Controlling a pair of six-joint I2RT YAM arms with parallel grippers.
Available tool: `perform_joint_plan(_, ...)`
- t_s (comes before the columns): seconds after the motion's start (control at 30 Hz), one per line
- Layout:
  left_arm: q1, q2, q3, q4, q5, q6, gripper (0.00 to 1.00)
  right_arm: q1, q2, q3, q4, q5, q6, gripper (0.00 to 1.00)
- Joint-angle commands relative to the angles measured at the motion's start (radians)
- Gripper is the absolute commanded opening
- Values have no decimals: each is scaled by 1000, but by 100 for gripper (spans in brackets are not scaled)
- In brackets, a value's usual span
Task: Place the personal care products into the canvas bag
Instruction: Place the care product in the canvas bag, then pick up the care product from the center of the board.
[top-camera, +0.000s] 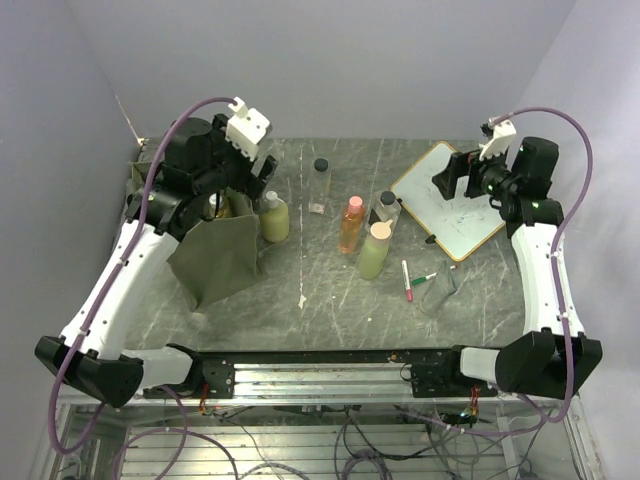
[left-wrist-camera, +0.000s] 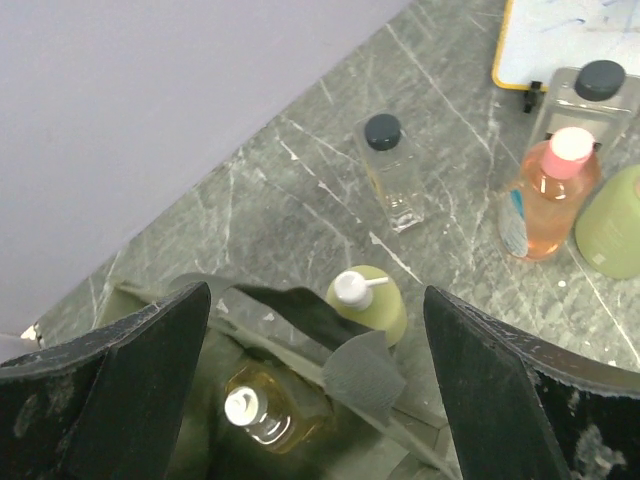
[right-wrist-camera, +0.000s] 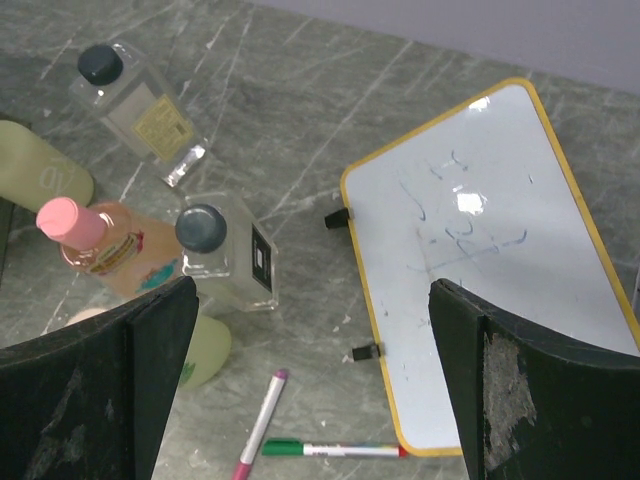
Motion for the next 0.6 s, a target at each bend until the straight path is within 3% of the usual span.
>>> perform_joint_plan(0.0, -54, 28, 38, -8, 13, 51, 98, 57, 36, 46, 82, 42, 24, 100)
perform_joint_plan(0.37, -231, 161, 91, 35, -45, 98, 98, 123, 70, 66, 175, 70, 54, 100)
perform_joint_plan(0.57, -273, 233, 134, 56, -52, 87, 98, 134, 74, 86, 208, 43, 80, 100)
